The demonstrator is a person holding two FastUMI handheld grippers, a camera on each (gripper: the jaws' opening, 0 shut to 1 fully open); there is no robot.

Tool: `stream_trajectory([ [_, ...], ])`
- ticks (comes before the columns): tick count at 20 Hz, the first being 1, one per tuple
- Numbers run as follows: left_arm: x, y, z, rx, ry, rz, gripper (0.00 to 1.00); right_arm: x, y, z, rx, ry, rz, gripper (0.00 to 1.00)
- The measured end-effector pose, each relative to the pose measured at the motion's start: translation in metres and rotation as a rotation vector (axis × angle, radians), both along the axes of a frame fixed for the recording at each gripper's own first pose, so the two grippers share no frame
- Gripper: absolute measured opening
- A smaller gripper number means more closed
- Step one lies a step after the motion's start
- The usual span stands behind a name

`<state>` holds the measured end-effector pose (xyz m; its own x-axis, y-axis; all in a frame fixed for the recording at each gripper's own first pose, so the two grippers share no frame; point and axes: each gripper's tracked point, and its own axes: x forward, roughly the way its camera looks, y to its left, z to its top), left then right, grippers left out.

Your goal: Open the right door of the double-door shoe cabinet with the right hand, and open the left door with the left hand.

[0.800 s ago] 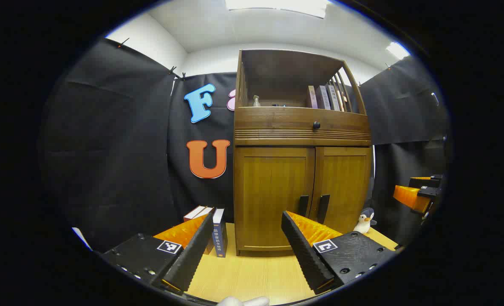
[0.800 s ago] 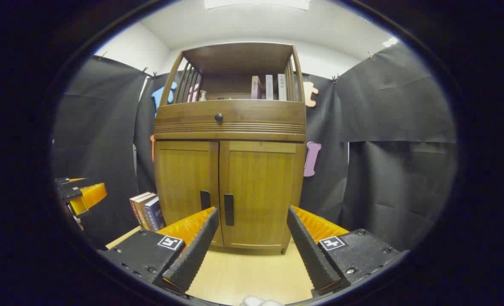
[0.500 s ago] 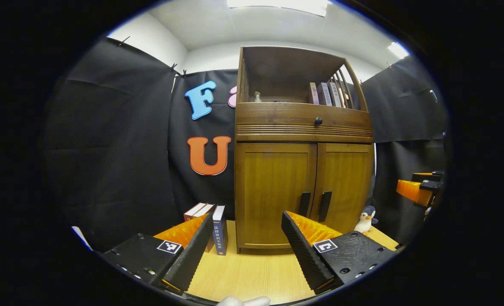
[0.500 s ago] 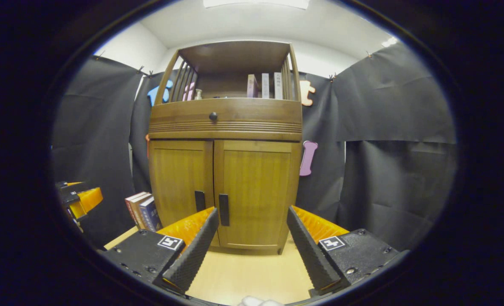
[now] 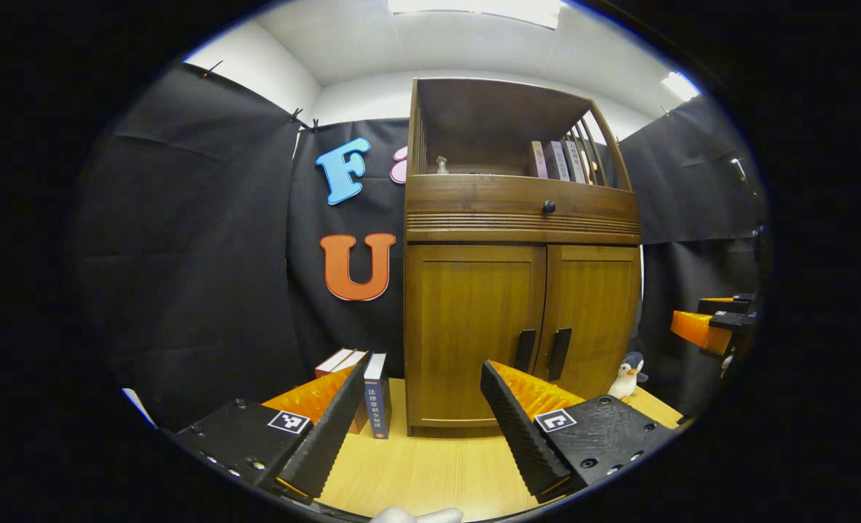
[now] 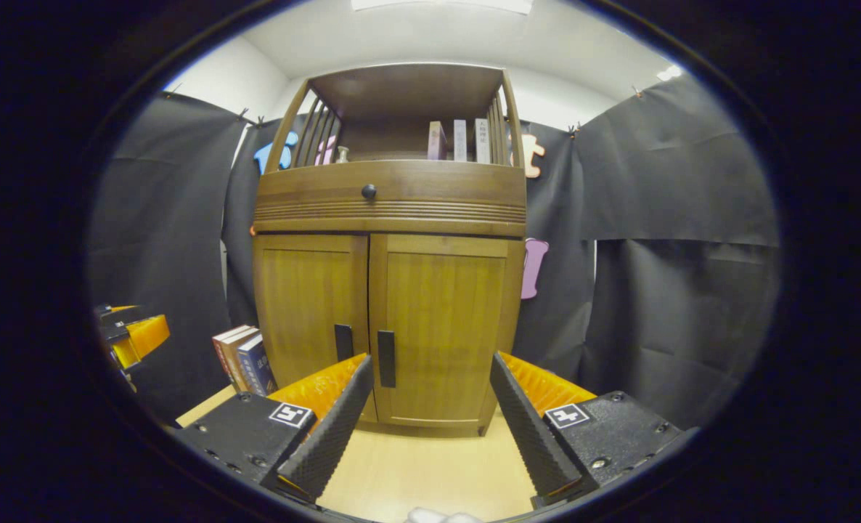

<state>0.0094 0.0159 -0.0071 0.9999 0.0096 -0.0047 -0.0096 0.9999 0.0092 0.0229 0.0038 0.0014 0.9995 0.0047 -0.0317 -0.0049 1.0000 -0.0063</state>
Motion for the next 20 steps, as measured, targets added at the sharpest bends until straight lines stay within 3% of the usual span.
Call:
stream_trajectory([
  [7,0.001,0.001,0.002,-0.005,-0.004,-0.026,0.96,0.037,0.007,0.001,-0.014,-0.022,-0.003,1.0],
  [8,0.0,0.005,0.002,-0.006,-0.003,-0.018,1.0,0.046,0.011,0.0,-0.017,-0.024,-0.001,1.0],
  [11,-0.002,0.007,0.002,-0.019,-0.006,-0.023,0.96,0.082,0.023,-0.008,-0.026,-0.011,0.014,1.0],
  [12,-0.004,0.006,0.002,-0.021,-0.004,-0.038,1.0,0.095,0.026,-0.013,-0.032,-0.005,0.009,1.0],
  [13,-0.005,0.006,0.0,-0.021,-0.001,-0.049,0.96,0.109,0.029,-0.018,-0.037,-0.004,0.002,1.0],
  [16,-0.008,0.022,-0.004,-0.021,0.001,-0.011,1.0,0.148,0.042,-0.035,-0.037,0.034,0.014,1.0],
  [20,-0.012,0.03,-0.012,-0.019,0.027,0.008,0.96,0.188,0.053,-0.048,-0.044,0.056,0.021,1.0],
])
